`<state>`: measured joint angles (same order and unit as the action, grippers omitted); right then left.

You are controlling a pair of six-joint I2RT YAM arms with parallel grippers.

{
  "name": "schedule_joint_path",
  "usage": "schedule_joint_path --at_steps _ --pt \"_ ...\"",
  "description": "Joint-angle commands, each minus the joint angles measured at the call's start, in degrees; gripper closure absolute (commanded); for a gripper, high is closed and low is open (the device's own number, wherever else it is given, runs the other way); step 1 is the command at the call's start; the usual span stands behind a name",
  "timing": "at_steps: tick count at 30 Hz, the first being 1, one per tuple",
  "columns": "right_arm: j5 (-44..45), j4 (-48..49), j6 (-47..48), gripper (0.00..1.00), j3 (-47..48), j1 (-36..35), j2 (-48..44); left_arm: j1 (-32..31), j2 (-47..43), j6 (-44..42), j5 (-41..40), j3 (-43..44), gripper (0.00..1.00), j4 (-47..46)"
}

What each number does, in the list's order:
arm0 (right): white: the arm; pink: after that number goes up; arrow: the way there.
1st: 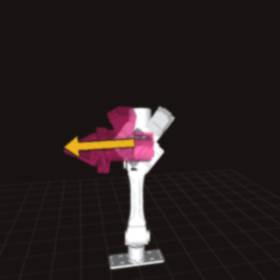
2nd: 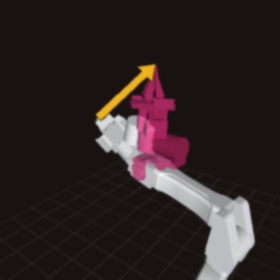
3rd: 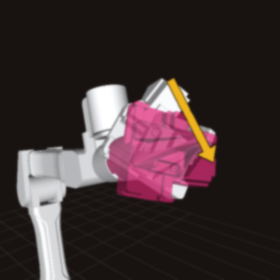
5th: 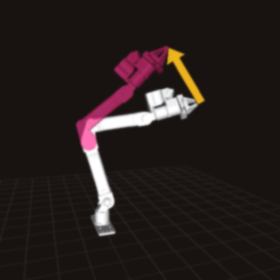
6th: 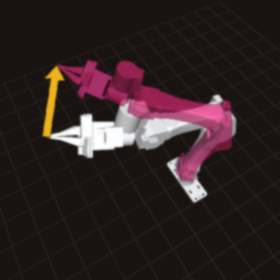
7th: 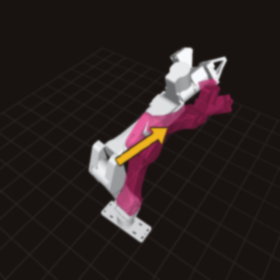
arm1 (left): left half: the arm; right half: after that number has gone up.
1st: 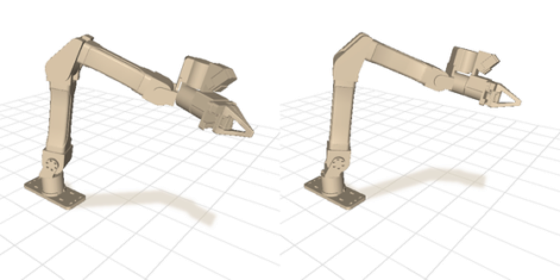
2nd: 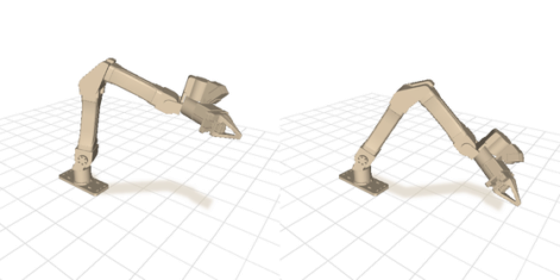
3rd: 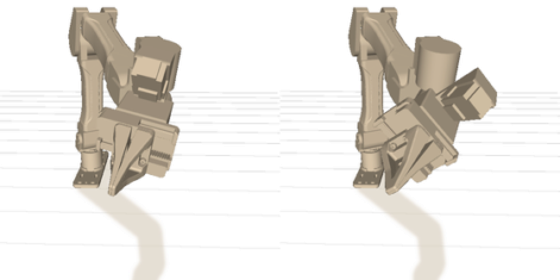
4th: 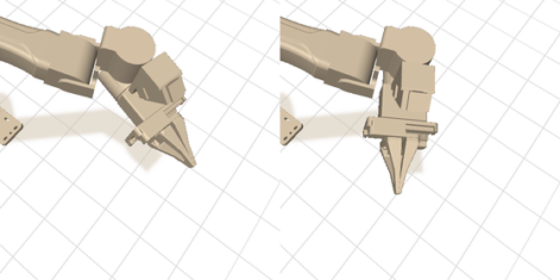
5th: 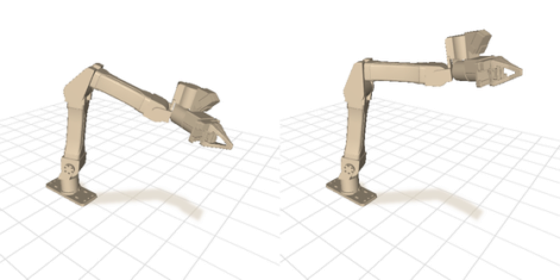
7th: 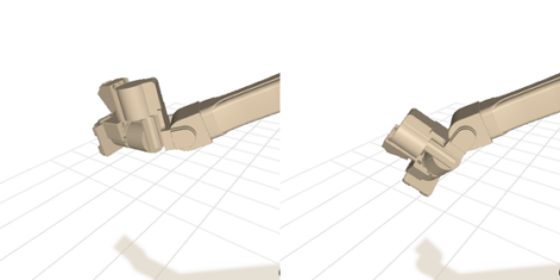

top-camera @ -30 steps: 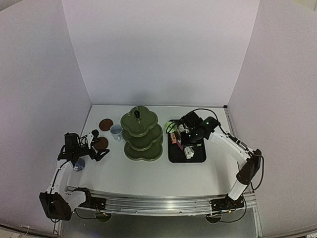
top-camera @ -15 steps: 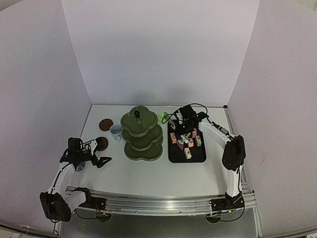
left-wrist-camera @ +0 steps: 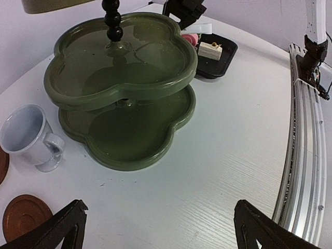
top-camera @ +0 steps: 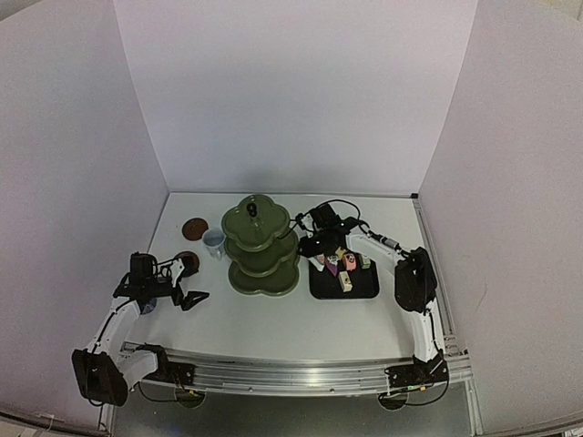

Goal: Serve the afternoon tea

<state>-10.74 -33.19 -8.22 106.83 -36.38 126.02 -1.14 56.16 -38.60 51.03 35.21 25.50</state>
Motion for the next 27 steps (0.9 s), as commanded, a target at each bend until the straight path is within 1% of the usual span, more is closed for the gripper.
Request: schedule_joint_path --at_steps 1,3,8,14,21,27 --pt "-5.74 4.25 -0.62 1.0 0.59 -0.83 0.75 -1.14 0.62 -1.24 0.86 -0.31 0.01 -1.26" --pt "-7.18 4.27 -0.46 1.0 0.07 -1.1 1.08 -1.6 1.37 -0.78 0.72 -0.13 0.01 -1.93" --pt "-7.11 4.3 1.01 1.0 -1.18 -2.1 1.0 -2.17 2.44 0.21 -0.22 0.67 0.01 -2.62" --pt "-6.96 4.22 2.56 1.0 -2.31 -2.12 1.11 -2.76 3.69 -0.8 -0.14 0.76 0.01 -3.72" --pt "-7.25 4.18 5.03 1.0 -1.64 -2.16 1.79 -4.14 7.33 -2.42 -0.42 2.3 0.0 -4.92" --pt "-7.09 4.03 5.96 1.0 -2.1 -3.04 2.63 -4.61 8.25 -2.19 -1.13 2.92 0.0 -5.55"
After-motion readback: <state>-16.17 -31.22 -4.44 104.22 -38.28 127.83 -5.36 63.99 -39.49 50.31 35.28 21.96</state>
